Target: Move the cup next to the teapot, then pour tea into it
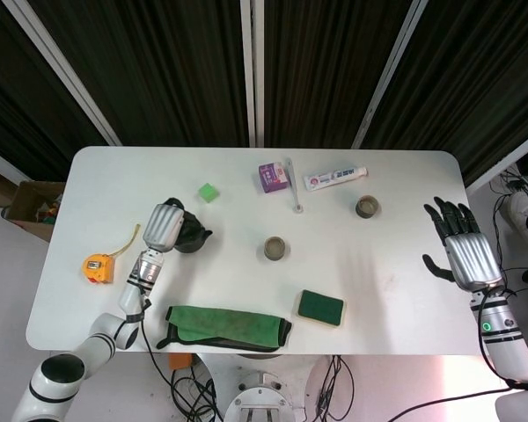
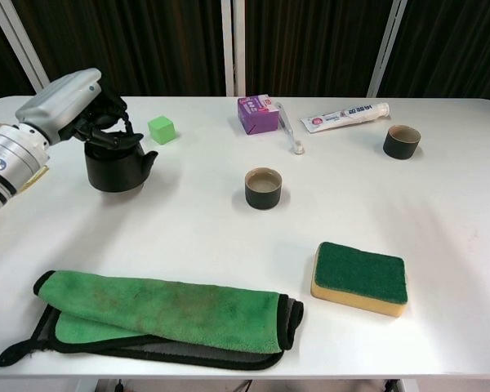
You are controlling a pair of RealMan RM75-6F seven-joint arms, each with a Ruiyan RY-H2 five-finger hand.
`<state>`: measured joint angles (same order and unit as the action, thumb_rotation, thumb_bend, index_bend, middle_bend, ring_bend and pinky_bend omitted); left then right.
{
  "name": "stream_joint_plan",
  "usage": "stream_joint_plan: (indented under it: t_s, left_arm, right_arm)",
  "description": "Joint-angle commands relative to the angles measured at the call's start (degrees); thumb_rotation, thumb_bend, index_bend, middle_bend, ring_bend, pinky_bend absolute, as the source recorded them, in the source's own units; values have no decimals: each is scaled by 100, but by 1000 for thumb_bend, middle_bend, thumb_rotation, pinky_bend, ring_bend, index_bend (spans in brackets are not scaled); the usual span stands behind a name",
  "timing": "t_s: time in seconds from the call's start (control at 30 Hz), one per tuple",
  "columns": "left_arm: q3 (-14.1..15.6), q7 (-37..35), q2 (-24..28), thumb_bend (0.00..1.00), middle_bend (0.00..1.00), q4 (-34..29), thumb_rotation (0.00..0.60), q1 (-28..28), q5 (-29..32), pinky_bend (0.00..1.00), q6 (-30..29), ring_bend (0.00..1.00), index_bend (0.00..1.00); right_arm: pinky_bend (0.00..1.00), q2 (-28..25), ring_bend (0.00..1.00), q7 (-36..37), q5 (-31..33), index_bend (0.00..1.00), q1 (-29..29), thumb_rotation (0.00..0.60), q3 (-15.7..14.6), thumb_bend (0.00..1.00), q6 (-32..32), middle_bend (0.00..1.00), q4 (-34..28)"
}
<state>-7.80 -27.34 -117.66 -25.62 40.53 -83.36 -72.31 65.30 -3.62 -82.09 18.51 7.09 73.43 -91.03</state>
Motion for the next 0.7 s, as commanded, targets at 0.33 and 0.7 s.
stream_joint_plan:
  t_s: [0.33, 0.7]
  left_arm:
    - [95, -324, -245, 282, 1000, 495, 600, -33, -106, 406, -30, 975, 1000]
    - [165, -455, -267, 270, 1000, 615, 600, -83, -159, 405, -11, 971, 1000]
  right_arm:
    - [0, 6, 0, -6, 17, 0, 6, 600, -8, 273, -22, 0, 14]
    - [0, 22, 0, -38, 8, 0, 12, 600, -7, 272, -9, 0, -2]
